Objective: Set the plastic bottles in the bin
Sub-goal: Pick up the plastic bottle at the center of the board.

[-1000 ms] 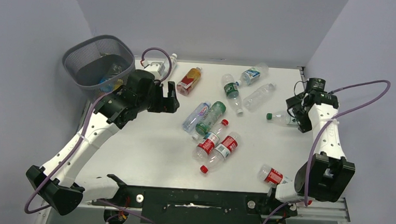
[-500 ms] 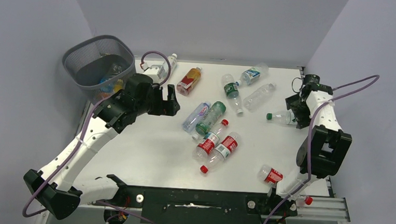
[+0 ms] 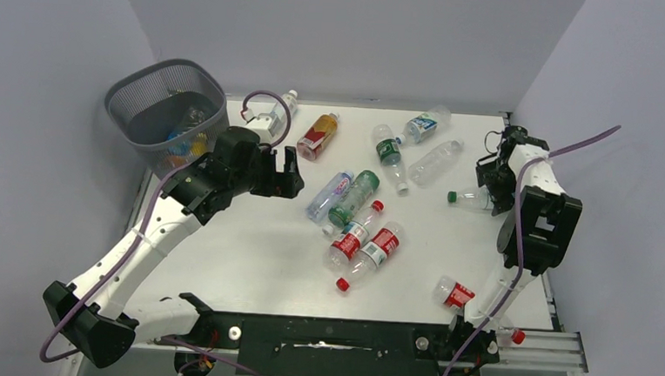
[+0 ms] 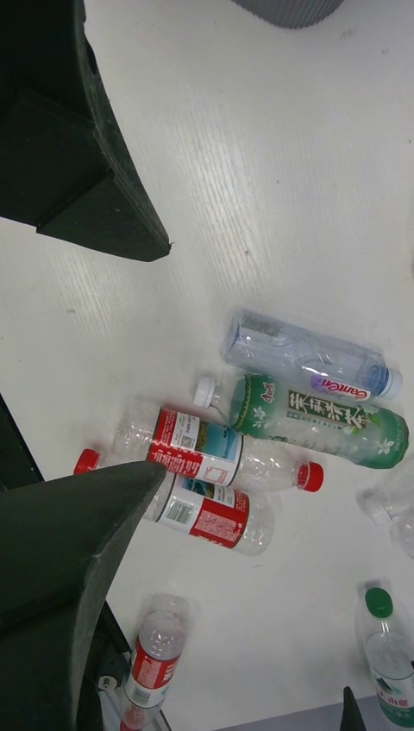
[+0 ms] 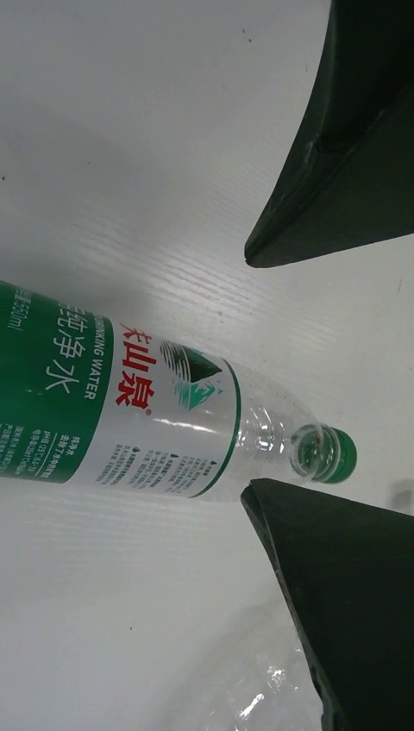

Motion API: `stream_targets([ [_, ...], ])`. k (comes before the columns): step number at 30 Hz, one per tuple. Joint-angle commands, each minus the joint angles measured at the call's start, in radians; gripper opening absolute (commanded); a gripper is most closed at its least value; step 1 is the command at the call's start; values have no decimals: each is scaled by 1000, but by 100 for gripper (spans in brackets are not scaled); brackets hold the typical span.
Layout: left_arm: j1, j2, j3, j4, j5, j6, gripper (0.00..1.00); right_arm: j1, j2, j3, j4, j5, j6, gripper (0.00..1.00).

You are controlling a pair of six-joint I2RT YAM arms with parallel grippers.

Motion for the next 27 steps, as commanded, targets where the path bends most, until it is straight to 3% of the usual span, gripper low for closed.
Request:
stream_targets([
  [1,1,8,8,68,17,24,88,-10,29,57,3,39,18,98],
  [13,2,29,17,57,22,14,88,-9,71,30,39,40,-22,100],
  [15,2,29,19,52,24,8,88,-9,56,4,58,36,-31,97],
  [25,-4,-41,-18,78,96,-52,88,16,-6,-88,111,19,-95,61],
  [27,-5,-58,-32,82,108,-69,88,29,-32,-102,113,26,-103,59],
])
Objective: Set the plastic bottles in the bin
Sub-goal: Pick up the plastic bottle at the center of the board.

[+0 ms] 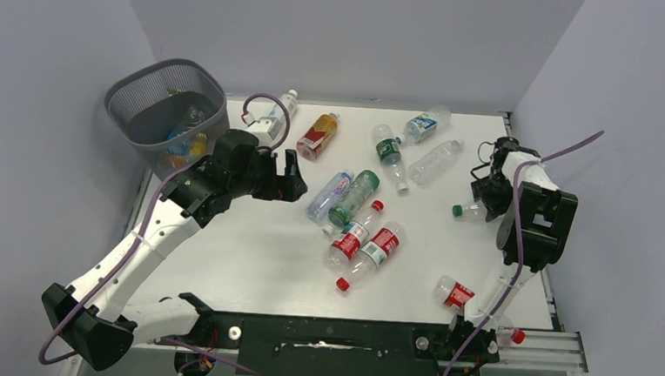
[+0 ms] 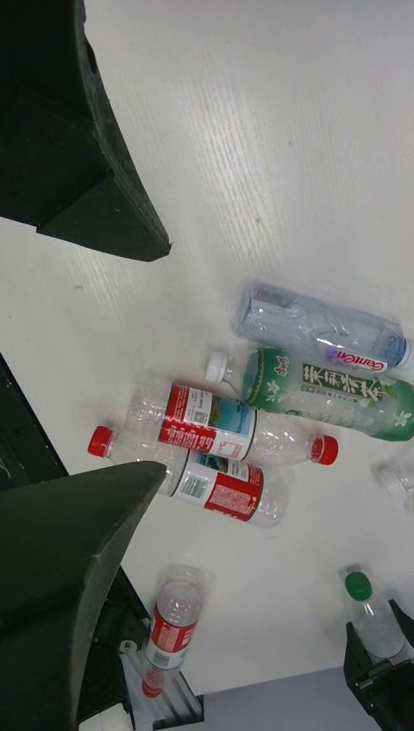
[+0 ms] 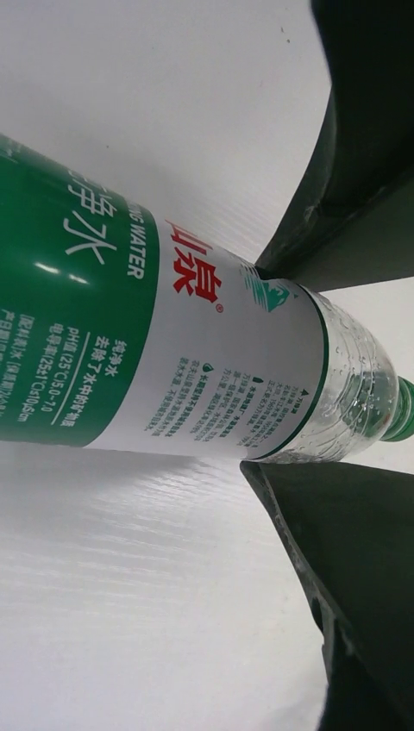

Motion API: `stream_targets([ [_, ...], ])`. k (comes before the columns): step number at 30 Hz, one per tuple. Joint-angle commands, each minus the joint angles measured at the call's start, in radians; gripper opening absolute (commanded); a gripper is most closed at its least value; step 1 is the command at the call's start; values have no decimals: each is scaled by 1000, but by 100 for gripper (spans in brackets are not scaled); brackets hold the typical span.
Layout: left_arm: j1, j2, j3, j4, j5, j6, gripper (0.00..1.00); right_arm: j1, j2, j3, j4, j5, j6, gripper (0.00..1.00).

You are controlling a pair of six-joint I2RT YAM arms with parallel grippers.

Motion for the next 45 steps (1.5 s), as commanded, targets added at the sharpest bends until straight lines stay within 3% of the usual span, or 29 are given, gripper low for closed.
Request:
stream_targets([
  [1,-6,-67,-20,73,61,-45,88,33,-117,-22,29,33,-35,59],
  [11,-9,-164,-119,188,238,-121,88,190,-312,-3,0,69,-91,58],
  [19,-10,-220,-149,234,299,-137,88,312,-500,-36,10,-4,-154,59],
  [24,-11,-237,-205,344,397,-189,91,411,-579,-74,36,-74,-161,59],
  [35,-87,-162,-289,509,451,-193,91,691,-586,-18,75,-184,-175,61],
  [45,-159,-75,-316,579,367,-173,91,824,-570,28,89,-245,-179,61],
])
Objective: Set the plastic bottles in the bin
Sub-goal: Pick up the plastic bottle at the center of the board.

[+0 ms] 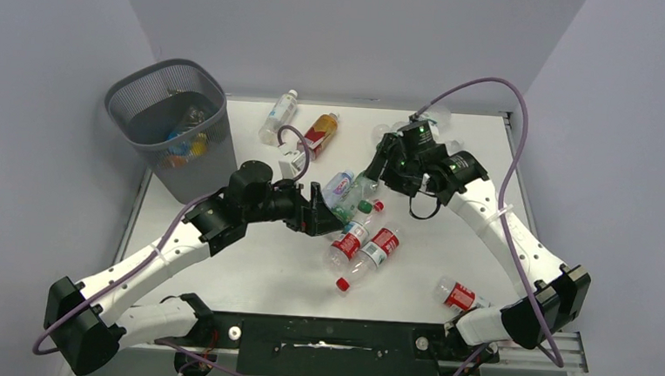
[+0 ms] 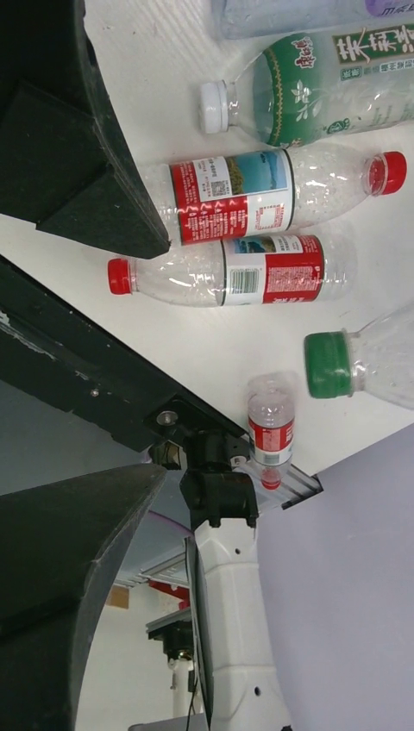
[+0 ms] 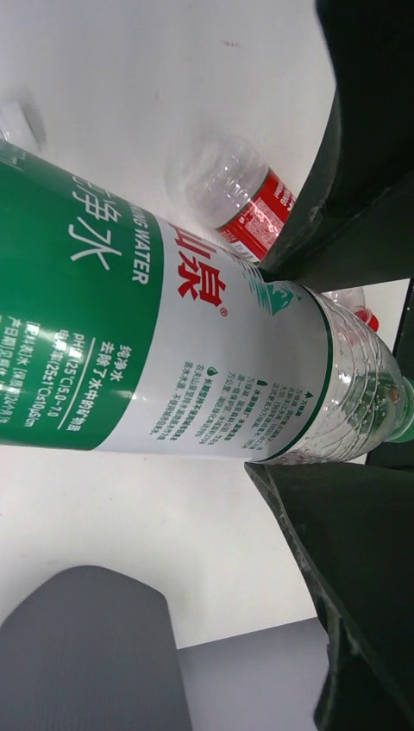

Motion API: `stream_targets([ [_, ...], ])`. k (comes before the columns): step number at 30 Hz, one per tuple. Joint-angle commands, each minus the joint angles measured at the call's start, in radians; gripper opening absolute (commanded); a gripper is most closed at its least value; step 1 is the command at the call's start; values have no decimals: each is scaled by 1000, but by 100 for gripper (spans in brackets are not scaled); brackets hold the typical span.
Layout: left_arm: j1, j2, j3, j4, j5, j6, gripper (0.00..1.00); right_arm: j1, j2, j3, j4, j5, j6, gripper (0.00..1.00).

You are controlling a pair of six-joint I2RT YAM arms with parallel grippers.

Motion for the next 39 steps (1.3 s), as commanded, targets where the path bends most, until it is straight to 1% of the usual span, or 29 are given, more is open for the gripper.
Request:
stream_targets([
  [1,-18,29,5,116,-37,25,91,44,-10,33,56,-38,-2,61],
  [6,-40,63,6,158,-48,14,90,88,-10,16,70,-31,15,61],
  [17,-79,110,10,215,-86,-10,80,154,9,11,96,-31,44,61],
  [23,-84,117,4,237,-91,-24,70,185,18,13,100,-22,54,61],
  [32,-95,137,4,244,-93,-31,46,203,20,11,107,-19,67,61],
  [39,-101,131,-2,242,-94,-34,31,203,25,25,106,-18,69,62],
])
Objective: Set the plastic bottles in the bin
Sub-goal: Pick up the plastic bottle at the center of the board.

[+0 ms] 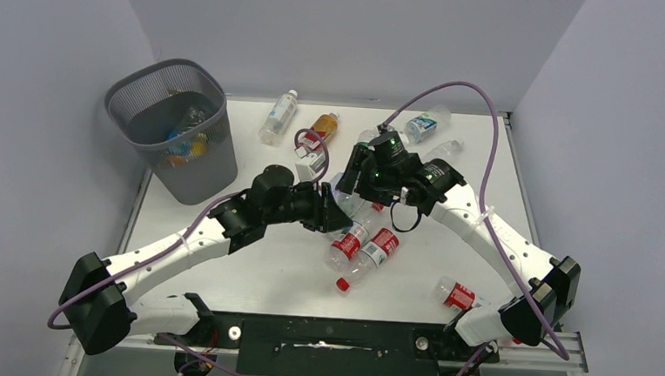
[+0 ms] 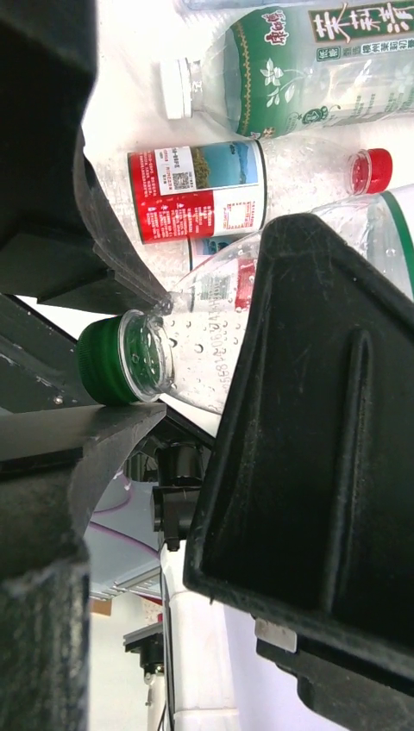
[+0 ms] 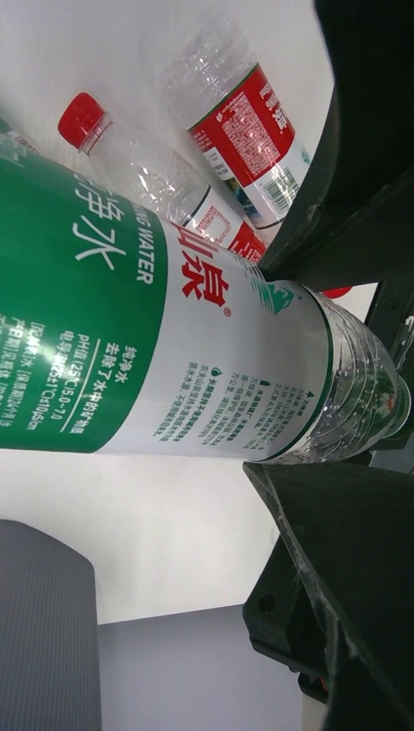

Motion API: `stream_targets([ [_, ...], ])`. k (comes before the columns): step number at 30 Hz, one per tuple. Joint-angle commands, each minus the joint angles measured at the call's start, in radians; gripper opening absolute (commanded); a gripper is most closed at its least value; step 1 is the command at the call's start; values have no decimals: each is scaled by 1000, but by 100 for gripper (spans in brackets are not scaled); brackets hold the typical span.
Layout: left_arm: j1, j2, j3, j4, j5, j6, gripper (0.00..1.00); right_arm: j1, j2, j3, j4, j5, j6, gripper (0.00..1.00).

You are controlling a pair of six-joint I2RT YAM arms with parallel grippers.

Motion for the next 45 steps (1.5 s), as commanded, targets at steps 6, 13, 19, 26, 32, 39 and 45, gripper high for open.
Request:
stream_targets([
  [6,-16,-33,31,49,2,14,27,10,-2,22,65,-13,18,70],
  [13,-16,-48,43,24,-7,24,27,4,-3,15,91,-37,21,82],
  [19,-16,-50,44,10,-19,27,27,-26,-28,12,104,-96,37,97],
  [26,-15,-49,61,-37,-67,52,27,-84,-120,5,88,-113,46,98],
  [32,-2,-54,116,-116,-99,97,27,-148,-208,-4,49,-123,38,98],
  [39,117,-23,260,-250,-66,174,27,-165,-277,-31,23,-104,41,98],
  [45,343,16,437,-385,30,274,27,-168,-302,-85,32,-108,49,98],
])
